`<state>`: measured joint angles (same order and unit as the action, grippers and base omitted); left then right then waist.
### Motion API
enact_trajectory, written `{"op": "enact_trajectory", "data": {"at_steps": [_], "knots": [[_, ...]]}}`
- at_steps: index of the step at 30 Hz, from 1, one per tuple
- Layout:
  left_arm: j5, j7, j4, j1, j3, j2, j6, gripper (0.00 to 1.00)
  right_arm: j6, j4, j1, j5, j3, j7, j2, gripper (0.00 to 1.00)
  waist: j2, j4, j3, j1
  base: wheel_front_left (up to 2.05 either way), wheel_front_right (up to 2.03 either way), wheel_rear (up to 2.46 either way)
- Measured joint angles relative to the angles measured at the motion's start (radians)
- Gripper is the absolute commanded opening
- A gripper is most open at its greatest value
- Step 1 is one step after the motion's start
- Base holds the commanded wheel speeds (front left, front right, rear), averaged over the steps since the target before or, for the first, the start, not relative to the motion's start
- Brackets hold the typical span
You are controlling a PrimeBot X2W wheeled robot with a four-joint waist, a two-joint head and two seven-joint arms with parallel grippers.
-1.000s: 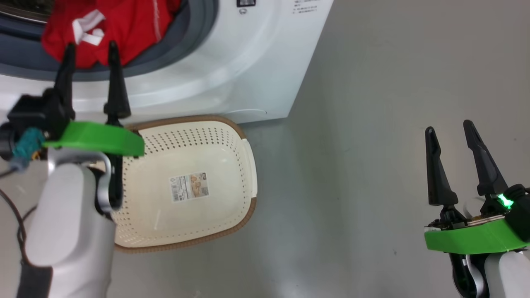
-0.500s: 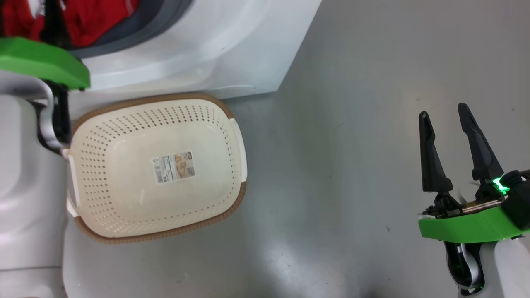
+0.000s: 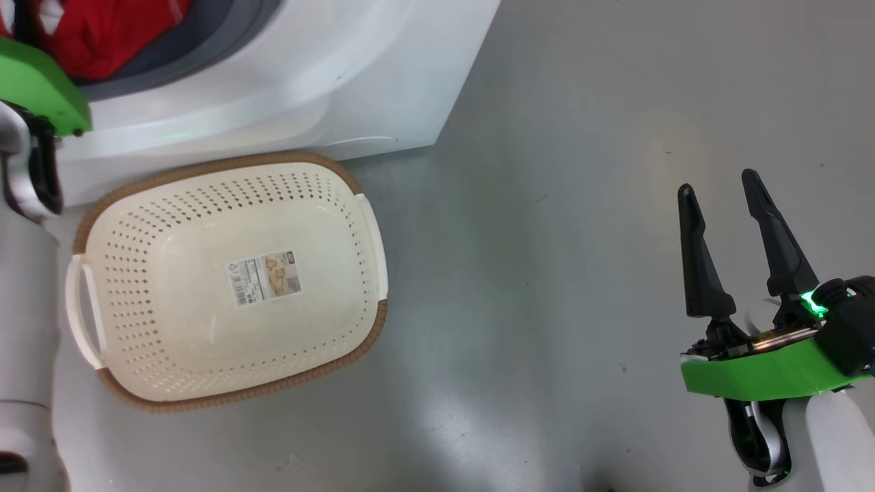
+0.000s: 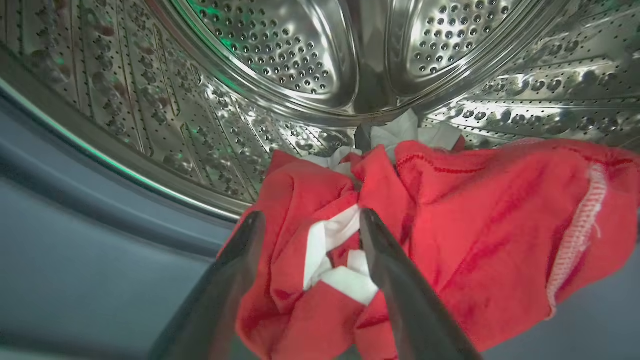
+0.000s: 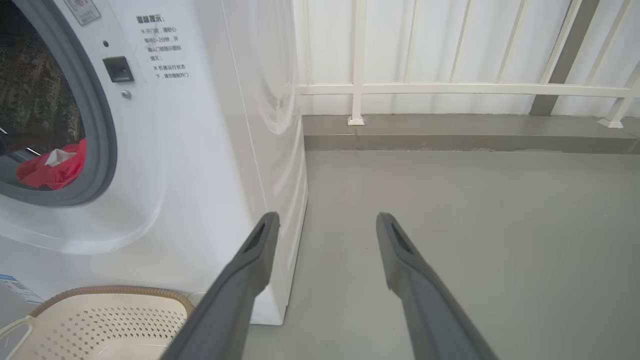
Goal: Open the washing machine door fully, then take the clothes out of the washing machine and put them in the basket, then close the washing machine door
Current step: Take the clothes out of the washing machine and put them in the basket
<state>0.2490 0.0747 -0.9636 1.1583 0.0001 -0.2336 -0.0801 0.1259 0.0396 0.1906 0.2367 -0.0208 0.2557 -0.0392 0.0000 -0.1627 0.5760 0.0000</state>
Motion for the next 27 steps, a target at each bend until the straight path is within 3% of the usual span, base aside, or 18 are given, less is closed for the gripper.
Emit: {"op": "enact_trajectory", "data": {"at_steps": [13,23,24,25,26,27], "knots": [[-0.006,-0.129,-0.162,0.093,-0.027,-0.06,-0.017,1.0,0.0,-0.009,0.003,0.019,0.02,0.0,0.0,1.0,0.0,-0.036,0.031,0.0,0.0,0.0,0.0],[-0.021,-0.133,-0.215,0.119,-0.051,-0.082,-0.03,1.0,0.0,-0.01,0.022,0.023,0.03,0.0,0.0,1.0,0.0,-0.049,0.052,0.0,0.0,0.0,0.0],[-0.021,-0.133,-0.218,0.119,-0.053,-0.082,-0.029,0.91,0.0,-0.01,0.022,0.023,0.03,0.0,0.0,1.0,0.0,-0.049,0.053,0.0,0.0,0.0,0.0],[-0.021,-0.133,-0.22,0.12,-0.054,-0.082,-0.029,0.47,0.0,-0.01,0.022,0.023,0.03,0.0,0.0,1.0,0.0,-0.048,0.053,0.0,0.0,0.0,0.0],[-0.021,-0.133,-0.225,0.124,-0.056,-0.082,-0.025,0.47,0.0,-0.01,0.022,0.023,0.03,0.0,0.0,1.0,0.0,-0.047,0.054,0.0,0.0,0.0,0.0],[-0.021,-0.133,-0.229,0.128,-0.057,-0.082,-0.025,0.19,0.0,-0.01,0.022,0.023,0.03,0.0,0.0,1.0,0.0,-0.047,0.055,0.0,0.0,0.0,0.0]]}}
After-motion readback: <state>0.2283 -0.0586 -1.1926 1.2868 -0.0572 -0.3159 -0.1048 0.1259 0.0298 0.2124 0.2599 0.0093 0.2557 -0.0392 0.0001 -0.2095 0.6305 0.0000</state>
